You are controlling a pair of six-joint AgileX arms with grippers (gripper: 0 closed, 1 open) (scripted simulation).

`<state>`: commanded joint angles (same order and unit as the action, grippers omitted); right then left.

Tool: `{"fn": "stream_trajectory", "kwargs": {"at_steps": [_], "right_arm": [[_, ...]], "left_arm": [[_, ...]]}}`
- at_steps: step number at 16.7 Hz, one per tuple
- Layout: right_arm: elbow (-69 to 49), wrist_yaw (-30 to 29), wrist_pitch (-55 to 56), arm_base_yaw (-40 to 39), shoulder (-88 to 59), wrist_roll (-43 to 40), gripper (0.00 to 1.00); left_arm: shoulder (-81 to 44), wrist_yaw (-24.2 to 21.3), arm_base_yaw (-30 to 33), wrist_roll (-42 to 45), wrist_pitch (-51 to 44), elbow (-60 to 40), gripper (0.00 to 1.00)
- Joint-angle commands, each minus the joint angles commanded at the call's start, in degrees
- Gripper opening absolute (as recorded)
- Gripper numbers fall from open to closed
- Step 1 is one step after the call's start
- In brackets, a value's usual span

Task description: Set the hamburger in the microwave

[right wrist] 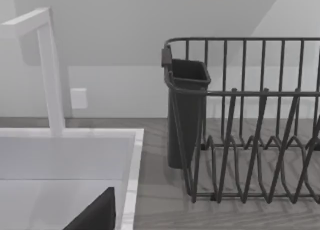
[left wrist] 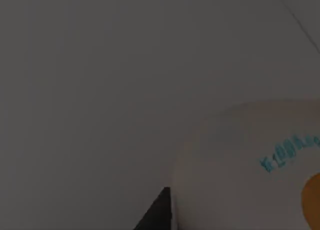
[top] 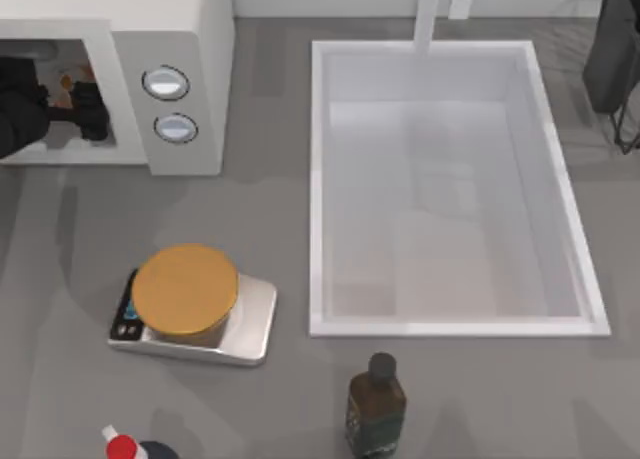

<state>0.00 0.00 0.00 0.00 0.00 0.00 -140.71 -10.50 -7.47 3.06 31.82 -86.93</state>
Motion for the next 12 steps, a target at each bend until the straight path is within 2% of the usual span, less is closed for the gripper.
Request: {"fn": "stream_trajectory", "kwargs": {"at_steps": [7, 12], "right_arm": [[0.00, 0.00, 0.00, 0.00, 0.00, 0.00, 1.00], [0.00, 0.00, 0.00, 0.00, 0.00, 0.00, 1.00]], "left_arm": [[-1.33, 0.55, -0.49, 0.86, 2.47, -0.46, 0.00], [-1.33, 0.55, -0.49, 0.86, 2.47, -0.46, 0.38]]}}
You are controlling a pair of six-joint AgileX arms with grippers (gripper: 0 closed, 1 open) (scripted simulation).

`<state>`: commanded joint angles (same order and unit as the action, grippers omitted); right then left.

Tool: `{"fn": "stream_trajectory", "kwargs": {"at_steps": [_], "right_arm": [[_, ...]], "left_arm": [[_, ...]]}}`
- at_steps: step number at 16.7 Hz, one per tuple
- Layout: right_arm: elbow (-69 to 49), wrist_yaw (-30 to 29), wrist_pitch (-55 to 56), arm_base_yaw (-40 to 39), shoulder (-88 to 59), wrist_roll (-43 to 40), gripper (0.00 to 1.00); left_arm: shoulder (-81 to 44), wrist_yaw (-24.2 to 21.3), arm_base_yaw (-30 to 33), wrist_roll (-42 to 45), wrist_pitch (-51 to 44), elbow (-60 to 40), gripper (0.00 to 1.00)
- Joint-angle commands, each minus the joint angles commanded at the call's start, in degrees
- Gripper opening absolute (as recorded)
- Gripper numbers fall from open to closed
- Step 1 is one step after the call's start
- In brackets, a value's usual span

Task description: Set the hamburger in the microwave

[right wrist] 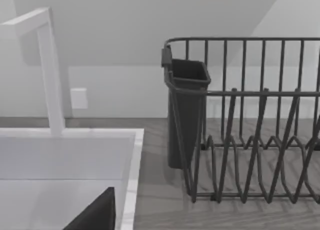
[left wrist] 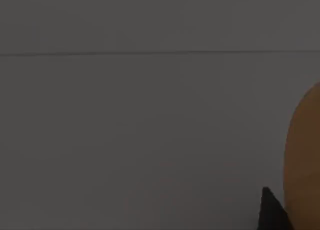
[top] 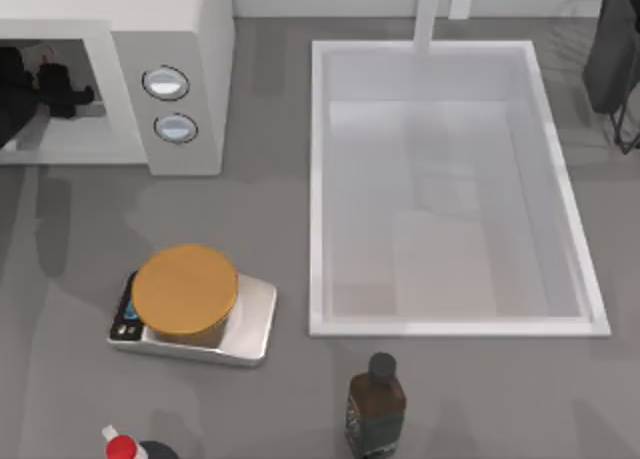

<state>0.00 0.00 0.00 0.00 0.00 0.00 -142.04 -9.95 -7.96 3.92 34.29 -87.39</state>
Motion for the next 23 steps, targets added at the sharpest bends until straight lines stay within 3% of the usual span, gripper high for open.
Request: {"fn": "stream_trajectory", "kwargs": {"at_steps": [8, 16, 17, 23], "right_arm": [[0.00, 0.00, 0.00, 0.00, 0.00, 0.00, 1.00], [0.00, 0.00, 0.00, 0.00, 0.00, 0.00, 1.00], [0.00, 0.00, 0.00, 0.00, 0.00, 0.00, 1.00], [0.00, 0.00, 0.00, 0.00, 0.00, 0.00, 1.00]], "left_arm": [[0.00, 0.00, 0.00, 0.00, 0.00, 0.00, 0.98], [0.00, 0.00, 0.00, 0.00, 0.00, 0.00, 1.00], [-0.10, -7.18, 0.37, 0.72, 5.51, 5.37, 1.00], [4.59, -8.90, 0.04, 1.50, 10.85, 12.46, 1.00]]}}
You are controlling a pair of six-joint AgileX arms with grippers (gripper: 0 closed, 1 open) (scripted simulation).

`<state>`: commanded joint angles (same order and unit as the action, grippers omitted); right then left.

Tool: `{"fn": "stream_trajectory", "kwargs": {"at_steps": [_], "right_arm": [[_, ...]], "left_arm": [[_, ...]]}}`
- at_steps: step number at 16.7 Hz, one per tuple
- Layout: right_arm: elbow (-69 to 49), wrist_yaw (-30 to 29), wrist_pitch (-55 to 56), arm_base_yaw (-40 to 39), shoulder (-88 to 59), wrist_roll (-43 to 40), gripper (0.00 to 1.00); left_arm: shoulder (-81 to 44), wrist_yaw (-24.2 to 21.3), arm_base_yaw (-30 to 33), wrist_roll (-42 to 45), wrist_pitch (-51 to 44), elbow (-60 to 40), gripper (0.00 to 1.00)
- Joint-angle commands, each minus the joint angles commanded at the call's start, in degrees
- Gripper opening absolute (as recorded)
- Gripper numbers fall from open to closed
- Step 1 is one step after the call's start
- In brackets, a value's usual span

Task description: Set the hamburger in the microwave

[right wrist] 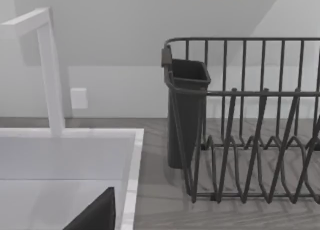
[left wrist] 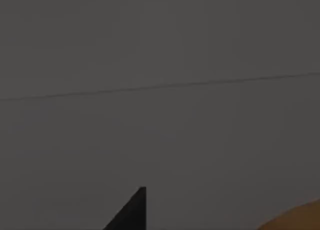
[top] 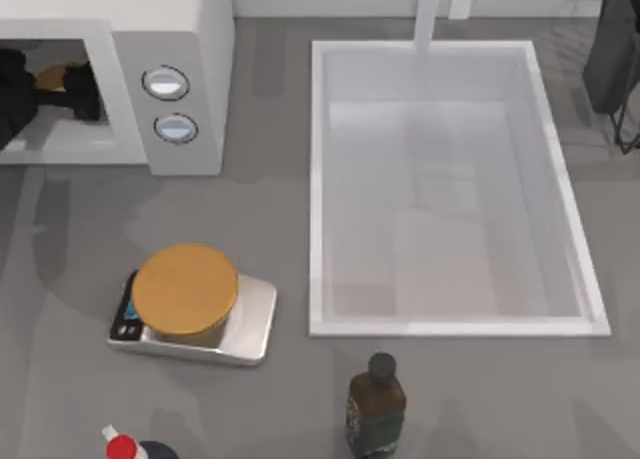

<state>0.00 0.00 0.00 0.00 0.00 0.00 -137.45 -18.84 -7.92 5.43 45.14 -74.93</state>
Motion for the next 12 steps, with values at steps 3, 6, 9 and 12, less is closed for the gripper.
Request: {"fn": "stream_trajectory", "kwargs": {"at_steps": [3, 6, 9, 12], "right_arm": [[0.00, 0.00, 0.00, 0.00, 0.00, 0.00, 1.00], [0.00, 0.00, 0.00, 0.00, 0.00, 0.00, 1.00], [0.00, 0.00, 0.00, 0.00, 0.00, 0.00, 1.00], [0.00, 0.00, 0.00, 0.00, 0.00, 0.00, 1.00]], "left_arm": [[4.07, -1.56, -0.15, 0.73, 5.51, 8.87, 1.00], [8.38, -3.13, -0.42, 1.29, 11.62, 19.23, 1.00], [12.35, -4.37, -1.23, 1.57, 17.33, 29.54, 1.00], [15.43, -4.98, -2.93, 1.71, 21.85, 38.33, 1.00]]}}
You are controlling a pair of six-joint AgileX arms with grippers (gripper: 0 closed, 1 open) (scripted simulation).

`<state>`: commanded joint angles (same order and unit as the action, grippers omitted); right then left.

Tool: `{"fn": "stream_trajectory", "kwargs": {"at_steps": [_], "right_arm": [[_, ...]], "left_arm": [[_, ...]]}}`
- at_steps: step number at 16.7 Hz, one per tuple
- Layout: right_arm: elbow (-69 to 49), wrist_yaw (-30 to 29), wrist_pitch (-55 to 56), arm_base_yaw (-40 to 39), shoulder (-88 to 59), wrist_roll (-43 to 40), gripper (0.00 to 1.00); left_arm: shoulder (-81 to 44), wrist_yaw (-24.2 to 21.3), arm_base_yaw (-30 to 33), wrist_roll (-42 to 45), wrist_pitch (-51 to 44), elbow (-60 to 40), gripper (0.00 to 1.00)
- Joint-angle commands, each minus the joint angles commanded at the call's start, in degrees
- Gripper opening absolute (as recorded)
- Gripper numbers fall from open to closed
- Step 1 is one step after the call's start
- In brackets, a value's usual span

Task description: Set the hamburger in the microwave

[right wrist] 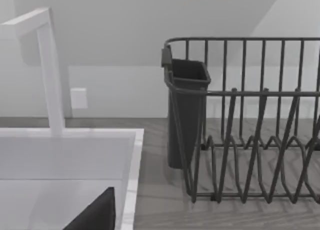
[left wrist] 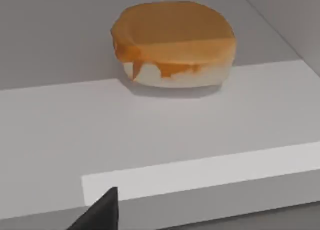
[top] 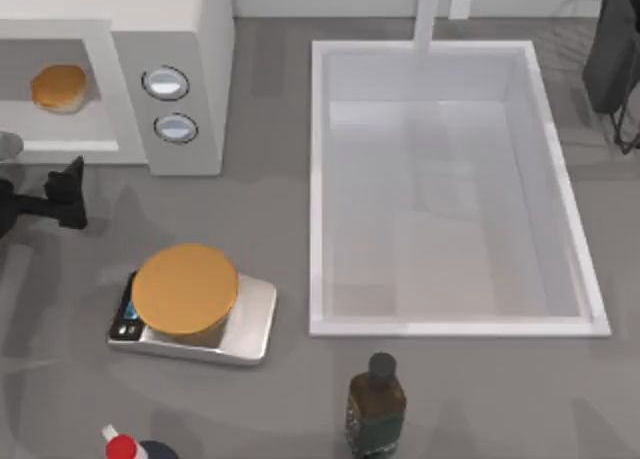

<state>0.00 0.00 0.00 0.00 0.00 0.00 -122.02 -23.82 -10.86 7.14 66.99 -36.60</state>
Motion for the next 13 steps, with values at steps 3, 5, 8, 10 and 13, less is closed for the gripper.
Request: {"fn": "stream_trajectory", "kwargs": {"at_steps": [3, 5, 8, 10, 13], "right_arm": [[0.00, 0.00, 0.00, 0.00, 0.00, 0.00, 1.00], [0.00, 0.00, 0.00, 0.00, 0.00, 0.00, 1.00], [0.00, 0.00, 0.00, 0.00, 0.00, 0.00, 1.00], [0.00, 0.00, 0.00, 0.00, 0.00, 0.00, 1.00], [0.00, 0.00, 0.00, 0.00, 0.00, 0.00, 1.00]], "left_arm": [[1.56, 0.12, -2.60, 0.20, 2.70, 5.76, 1.00], [1.45, 0.36, -3.79, 0.31, 3.16, 7.43, 1.00], [1.42, 0.37, -3.84, 0.31, 3.17, 7.49, 1.00], [1.36, 0.37, -3.53, 0.27, 3.09, 7.32, 1.00], [3.35, 0.45, -2.94, -0.18, 2.39, 7.85, 1.00]]}}
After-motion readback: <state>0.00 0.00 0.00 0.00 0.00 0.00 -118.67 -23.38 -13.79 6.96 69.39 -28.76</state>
